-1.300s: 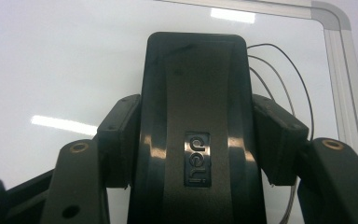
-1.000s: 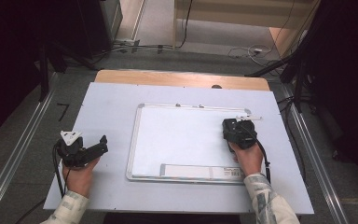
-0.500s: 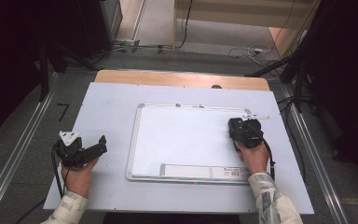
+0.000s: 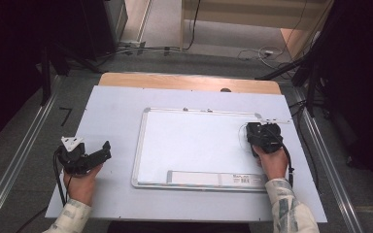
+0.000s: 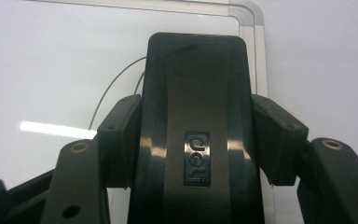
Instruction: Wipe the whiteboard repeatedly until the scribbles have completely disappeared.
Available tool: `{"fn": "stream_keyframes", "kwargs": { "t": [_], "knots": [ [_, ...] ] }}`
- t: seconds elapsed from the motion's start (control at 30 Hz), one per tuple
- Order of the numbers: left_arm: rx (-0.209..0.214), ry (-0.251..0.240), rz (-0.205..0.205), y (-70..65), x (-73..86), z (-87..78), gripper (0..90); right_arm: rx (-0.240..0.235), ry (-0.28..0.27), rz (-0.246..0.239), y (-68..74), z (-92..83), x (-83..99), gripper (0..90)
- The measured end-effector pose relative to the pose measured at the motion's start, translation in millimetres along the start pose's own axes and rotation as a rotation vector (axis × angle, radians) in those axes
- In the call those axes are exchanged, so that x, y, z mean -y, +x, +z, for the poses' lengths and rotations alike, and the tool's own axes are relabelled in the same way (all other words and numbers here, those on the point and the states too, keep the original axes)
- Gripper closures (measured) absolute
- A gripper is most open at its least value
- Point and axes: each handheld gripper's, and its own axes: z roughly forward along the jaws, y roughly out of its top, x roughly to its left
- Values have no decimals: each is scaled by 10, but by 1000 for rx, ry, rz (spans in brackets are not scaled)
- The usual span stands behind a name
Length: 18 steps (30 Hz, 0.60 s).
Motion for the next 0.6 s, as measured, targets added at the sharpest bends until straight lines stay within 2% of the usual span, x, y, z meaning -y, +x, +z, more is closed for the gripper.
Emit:
{"fn": "stream_keyframes", "kwargs": {
  "t": [0.1, 0.37, 0.43, 0.53, 0.6],
  "knots": [
    [1, 2, 2, -1, 1, 5, 33, 16, 0, -2, 30, -3, 6, 374],
    [6, 0, 4, -30, -3, 16, 33, 10, 0, -14, 128, -14, 22, 373],
    [4, 0, 3, -28, -3, 18, 33, 10, 8, 12, 129, -21, 14, 359],
    [4, 3, 2, -11, -4, 18, 33, 8, 1, 17, 105, -79, 8, 333],
    [3, 3, 0, -3, -5, 16, 33, -13, 5, 29, 75, -129, 22, 329]
  ]
}}
